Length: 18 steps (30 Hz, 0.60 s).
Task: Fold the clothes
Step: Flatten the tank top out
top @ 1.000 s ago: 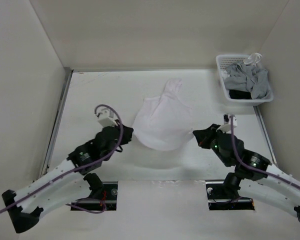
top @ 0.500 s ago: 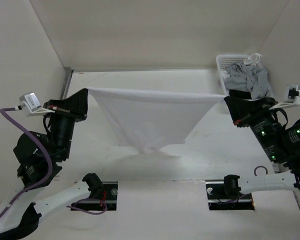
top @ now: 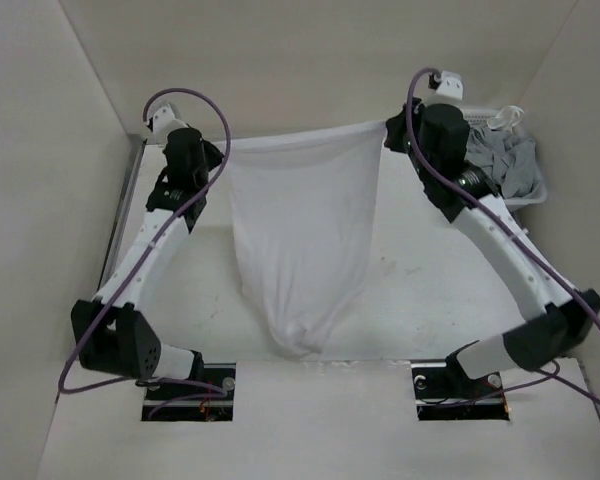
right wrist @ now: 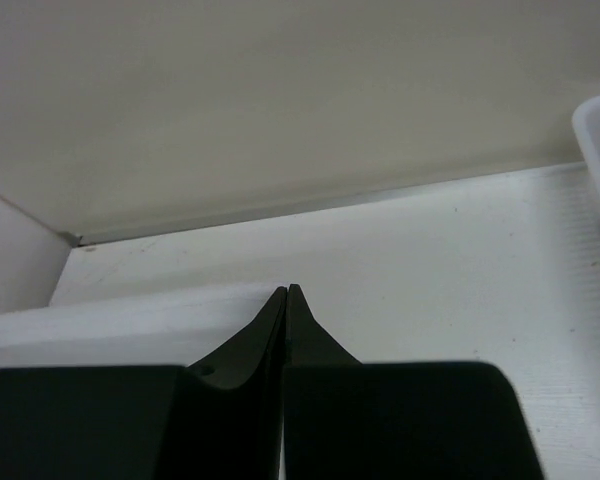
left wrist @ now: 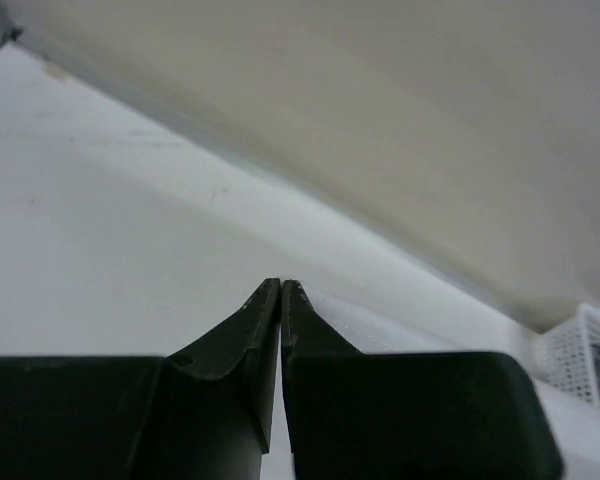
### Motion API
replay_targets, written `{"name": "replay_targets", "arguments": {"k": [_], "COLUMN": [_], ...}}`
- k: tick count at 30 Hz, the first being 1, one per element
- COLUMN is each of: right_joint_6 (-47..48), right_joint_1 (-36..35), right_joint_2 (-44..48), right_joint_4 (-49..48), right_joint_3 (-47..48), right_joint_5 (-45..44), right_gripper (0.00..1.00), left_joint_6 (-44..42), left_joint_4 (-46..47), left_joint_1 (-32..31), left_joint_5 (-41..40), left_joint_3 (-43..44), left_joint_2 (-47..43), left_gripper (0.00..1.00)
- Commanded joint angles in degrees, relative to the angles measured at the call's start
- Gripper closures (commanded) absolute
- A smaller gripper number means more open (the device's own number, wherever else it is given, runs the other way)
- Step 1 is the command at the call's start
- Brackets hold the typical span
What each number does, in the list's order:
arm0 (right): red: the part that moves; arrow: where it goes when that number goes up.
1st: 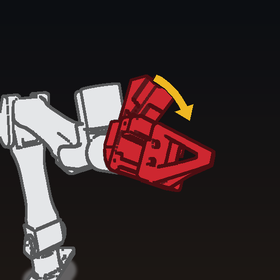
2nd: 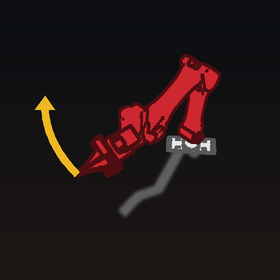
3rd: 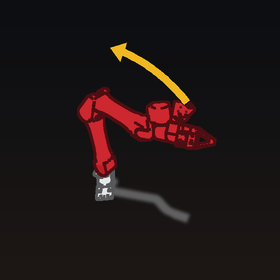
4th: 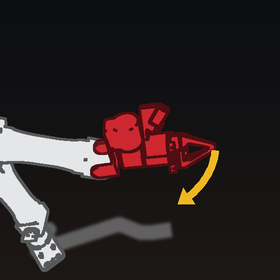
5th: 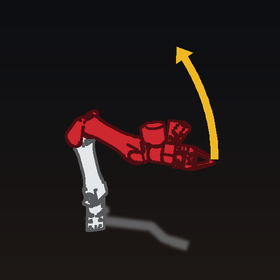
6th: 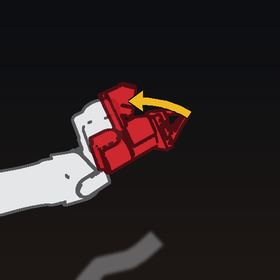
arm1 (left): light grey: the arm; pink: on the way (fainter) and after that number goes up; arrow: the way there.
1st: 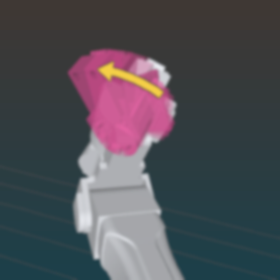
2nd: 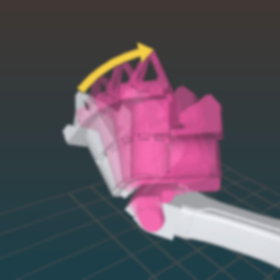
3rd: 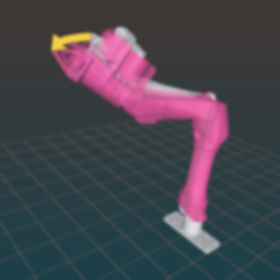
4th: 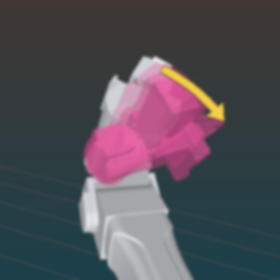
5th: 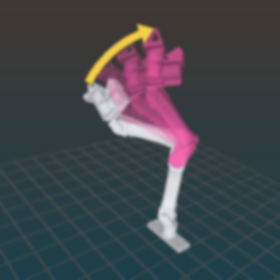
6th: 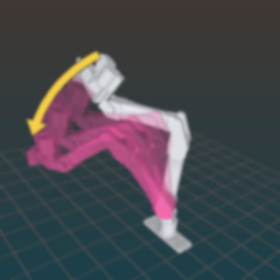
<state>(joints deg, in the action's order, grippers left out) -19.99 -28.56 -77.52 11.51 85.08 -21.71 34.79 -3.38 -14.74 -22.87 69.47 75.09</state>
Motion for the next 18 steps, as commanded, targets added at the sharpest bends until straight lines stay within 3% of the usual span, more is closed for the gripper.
{"name": "replay_targets", "arguments": {"k": [1, 7, 12, 15, 18], "right_joint_6": [-3.2, -2.4, -1.6, -0.9, -0.8], "right_joint_1": [5.3, 8.7, 9.2, 9.1, 8.9], "right_joint_2": [-5.5, -15.1, -18.4, -16.6, -10.2], "right_joint_4": [-1.4, 6.6, 12.1, 13.4, 12.0], "right_joint_3": [14.1, 34.3, 45.6, 45.9, 36.4], "right_joint_5": [11.8, 13.7, 14.1, 13.8, 13.0], "right_gripper": [1.00, 1.00, 1.00, 1.00, 1.00], "left_joint_6": [5.8, 3.7, 1.2, -0.1, -1.0], "left_joint_4": [1.5, -3.7, -6.1, -6.3, -4.6], "left_joint_1": [3.9, 5.5, 5.7, 5.6, 5.1], "left_joint_5": [8.0, 10.0, 10.0, 9.5, 8.9], "left_joint_3": [12.9, 33.4, 41.6, 40.9, 34.4], "left_joint_2": [1.9, 9.7, 12.1, 10.3, 6.0], "left_gripper": [0.98, 0.98, 0.98, 0.98, 0.98]}}
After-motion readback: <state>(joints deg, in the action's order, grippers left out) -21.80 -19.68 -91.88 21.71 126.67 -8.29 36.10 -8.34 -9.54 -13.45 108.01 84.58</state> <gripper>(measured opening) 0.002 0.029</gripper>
